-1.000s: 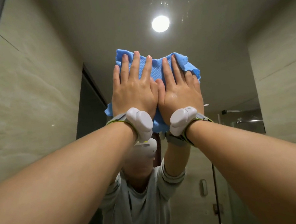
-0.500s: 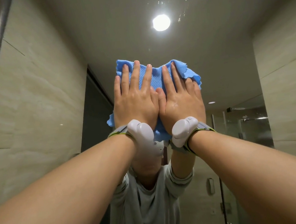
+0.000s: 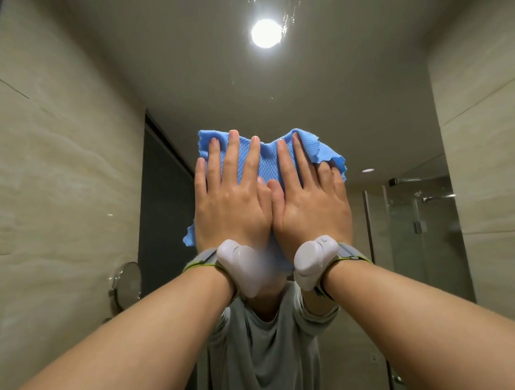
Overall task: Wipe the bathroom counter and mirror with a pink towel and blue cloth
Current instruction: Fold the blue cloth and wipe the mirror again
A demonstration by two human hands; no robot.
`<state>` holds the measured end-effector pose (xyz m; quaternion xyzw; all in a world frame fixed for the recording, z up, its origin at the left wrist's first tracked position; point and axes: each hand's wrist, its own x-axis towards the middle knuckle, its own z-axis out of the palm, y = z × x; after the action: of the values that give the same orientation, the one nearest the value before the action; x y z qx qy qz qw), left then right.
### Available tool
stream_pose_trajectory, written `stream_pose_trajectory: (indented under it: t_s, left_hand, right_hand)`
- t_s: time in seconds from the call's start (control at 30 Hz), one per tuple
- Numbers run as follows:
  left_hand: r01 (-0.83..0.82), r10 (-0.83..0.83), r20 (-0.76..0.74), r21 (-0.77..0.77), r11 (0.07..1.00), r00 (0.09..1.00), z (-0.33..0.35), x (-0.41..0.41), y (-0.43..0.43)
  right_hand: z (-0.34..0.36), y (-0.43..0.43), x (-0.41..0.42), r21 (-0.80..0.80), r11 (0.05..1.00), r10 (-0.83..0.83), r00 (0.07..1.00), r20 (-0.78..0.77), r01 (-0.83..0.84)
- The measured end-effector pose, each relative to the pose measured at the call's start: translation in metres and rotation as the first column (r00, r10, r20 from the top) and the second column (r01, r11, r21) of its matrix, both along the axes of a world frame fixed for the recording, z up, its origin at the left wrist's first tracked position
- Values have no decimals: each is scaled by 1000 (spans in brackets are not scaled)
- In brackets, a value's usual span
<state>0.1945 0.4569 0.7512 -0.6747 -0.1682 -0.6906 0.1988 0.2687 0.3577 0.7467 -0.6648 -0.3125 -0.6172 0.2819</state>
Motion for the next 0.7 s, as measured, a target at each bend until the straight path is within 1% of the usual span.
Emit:
stream_pose_trajectory:
  t_s: [0.17, 0.3, 0.43, 0.57, 0.7]
  left_hand:
    - [-17, 17, -7, -8, 1000, 1000, -17, 5, -10]
    - [-10, 9, -36, -6, 1000, 999, -23, 8, -15]
    - [11, -11, -39, 7, 1000, 999, -8, 12, -23]
    - [16, -16, -18, -17, 1000, 1000, 13, 21, -35]
    - [-5, 5, 0, -55, 998, 1000, 28, 31, -45]
  right_hand:
    - [-17, -9, 8, 32, 999, -1, 1000, 3, 1]
    - [-24, -15, 8, 1, 1000, 5, 1000, -13, -5]
    - [-3, -26, 17, -87, 995, -35, 999, 37, 38]
    - [19, -36, 29, -60, 998, -21, 999, 50, 24]
    - [41, -47, 38, -65, 997, -31, 992, 119, 39]
